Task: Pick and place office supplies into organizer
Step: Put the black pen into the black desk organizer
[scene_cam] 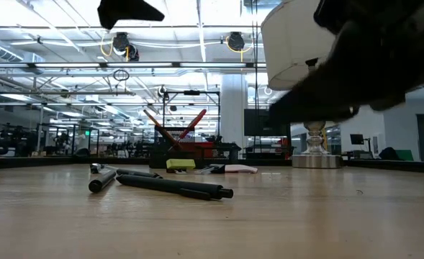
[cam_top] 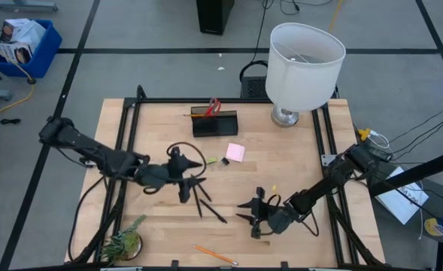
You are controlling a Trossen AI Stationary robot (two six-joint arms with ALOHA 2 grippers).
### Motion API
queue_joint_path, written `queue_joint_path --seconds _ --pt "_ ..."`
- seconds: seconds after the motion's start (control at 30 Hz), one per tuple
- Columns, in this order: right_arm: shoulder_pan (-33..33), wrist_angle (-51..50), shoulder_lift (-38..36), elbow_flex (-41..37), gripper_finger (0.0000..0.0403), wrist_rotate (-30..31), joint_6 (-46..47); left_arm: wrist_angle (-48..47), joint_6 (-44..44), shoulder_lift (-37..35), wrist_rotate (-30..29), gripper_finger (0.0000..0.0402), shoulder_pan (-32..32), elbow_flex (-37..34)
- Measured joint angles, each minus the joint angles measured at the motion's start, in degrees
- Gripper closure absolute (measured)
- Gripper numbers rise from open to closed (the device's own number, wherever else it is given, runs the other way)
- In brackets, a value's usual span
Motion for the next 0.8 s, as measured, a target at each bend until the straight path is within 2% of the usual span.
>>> queue_joint_path --seconds 0.13,0.3,0.43,0.53,0.8 --pt "0.0 -0.29 6.02 4.03 0.0272 -0.11 2.24 6.85 -0.3 0.0 -1.96 0.0149 -1.75 -5.61" --pt "-0.1 -3.23 11.59 10.88 0.0272 -1.6 1.5 11.83 -0.24 0.0 -3.36 0.0149 -2.58 -8.77" --pt "-0.17 -8.88 14.47 15.68 0.0272 -1.66 3.2 12.47 0.03 0.0 -4.47 0.0149 -3.2 -9.48" --pt "-0.17 -9.53 16.24 18.02 0.0272 -1.8 3.27 13.47 1.12 0.0 -4.46 0.0149 -3.61 -9.48" --pt "-1.68 -9.88 16.99 18.94 0.0272 -3.3 4.87 14.63 1.87 0.0 -4.44 0.0149 -3.91 -9.48"
